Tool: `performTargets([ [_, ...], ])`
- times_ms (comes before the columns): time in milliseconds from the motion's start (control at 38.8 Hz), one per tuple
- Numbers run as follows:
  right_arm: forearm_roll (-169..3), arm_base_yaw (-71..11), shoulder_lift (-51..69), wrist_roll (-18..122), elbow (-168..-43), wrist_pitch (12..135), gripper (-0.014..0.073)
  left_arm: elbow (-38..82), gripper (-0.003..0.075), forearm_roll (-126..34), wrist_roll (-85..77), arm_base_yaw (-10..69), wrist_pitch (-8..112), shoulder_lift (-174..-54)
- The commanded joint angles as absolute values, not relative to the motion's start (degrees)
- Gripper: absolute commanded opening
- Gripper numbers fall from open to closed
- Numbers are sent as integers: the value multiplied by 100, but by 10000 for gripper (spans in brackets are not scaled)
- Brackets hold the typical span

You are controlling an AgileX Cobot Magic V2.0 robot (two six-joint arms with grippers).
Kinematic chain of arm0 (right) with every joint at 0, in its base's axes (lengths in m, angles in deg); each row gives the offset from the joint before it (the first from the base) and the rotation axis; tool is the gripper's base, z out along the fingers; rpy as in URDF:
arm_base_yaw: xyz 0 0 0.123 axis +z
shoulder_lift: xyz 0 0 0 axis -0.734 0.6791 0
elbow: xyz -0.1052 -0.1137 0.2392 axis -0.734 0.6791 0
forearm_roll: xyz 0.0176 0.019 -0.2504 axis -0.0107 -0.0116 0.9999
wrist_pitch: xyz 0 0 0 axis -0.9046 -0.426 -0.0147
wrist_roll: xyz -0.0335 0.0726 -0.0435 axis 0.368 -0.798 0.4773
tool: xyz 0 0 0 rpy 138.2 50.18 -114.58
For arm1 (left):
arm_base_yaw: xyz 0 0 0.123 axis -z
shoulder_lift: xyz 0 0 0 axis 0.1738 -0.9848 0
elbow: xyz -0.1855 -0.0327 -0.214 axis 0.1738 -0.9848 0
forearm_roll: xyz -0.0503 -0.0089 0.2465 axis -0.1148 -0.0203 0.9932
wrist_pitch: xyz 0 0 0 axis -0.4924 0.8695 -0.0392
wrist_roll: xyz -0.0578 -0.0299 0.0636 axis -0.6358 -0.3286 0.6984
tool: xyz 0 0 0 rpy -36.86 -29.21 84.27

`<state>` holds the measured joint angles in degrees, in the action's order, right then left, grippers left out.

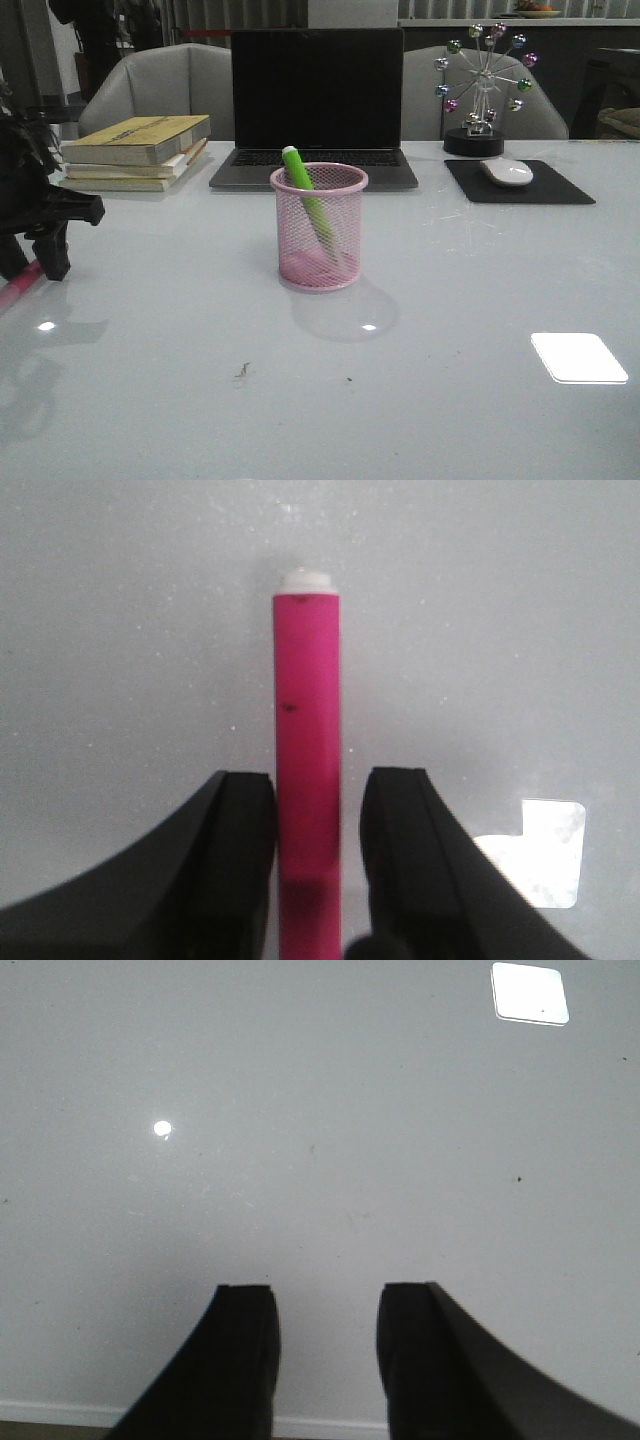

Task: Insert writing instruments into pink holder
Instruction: 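Lower the left gripper onto the pink marker and close on it, then lift the pink marker with the left gripper toward the pink holder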

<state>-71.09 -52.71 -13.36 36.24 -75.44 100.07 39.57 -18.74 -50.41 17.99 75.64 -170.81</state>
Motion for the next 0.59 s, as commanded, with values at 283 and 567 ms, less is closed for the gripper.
performTargets([
  [283,-7116,-5292,-1351,3648,-7688,9663,376,4068,215,-1880,-4938,1807,8110,-16832],
  [567,-7116,-5292,-1351,3648,-7688,9663,376,4068,94,-1880,-4736,1807,8209,-16832],
])
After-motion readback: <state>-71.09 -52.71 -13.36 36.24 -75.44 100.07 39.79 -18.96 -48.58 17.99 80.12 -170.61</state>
